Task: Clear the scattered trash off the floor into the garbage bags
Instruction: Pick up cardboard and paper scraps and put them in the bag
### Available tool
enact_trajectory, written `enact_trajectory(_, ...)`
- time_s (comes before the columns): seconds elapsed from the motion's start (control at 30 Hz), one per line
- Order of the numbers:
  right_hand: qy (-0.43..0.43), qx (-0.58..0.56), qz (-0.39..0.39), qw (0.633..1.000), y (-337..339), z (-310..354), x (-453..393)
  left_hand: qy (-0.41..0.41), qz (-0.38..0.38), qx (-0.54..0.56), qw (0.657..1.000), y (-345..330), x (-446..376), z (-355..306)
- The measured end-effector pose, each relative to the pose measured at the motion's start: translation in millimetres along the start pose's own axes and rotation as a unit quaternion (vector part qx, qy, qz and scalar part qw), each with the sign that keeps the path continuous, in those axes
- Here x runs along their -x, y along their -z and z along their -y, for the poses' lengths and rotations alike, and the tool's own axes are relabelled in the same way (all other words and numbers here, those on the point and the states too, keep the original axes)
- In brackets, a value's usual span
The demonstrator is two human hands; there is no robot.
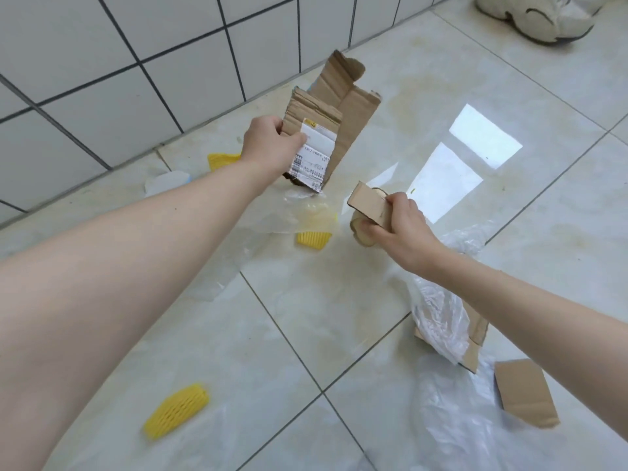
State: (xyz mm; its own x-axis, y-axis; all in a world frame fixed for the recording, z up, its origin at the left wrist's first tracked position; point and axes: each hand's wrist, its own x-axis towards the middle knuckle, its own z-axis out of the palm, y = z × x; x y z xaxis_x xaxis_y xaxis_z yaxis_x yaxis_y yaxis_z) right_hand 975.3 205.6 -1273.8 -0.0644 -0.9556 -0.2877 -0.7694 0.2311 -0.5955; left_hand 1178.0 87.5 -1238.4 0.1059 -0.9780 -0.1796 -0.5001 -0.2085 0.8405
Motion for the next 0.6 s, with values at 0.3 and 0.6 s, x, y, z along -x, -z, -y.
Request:
enact_trajectory(0.3, 0.047, -0.045, 0.024, 0.998, -7.7, 23.9, 43.2, 0.055, 0.027, 0.041, 0.997, 46.8, 84.7, 29.9)
enact_trajectory(0.6, 0.09, -0.074, 0.077, 0.99, -38.9, 57.5, 102.4, 0.197, 0.035, 0.161, 0.967, 93.6, 182.3, 70.7)
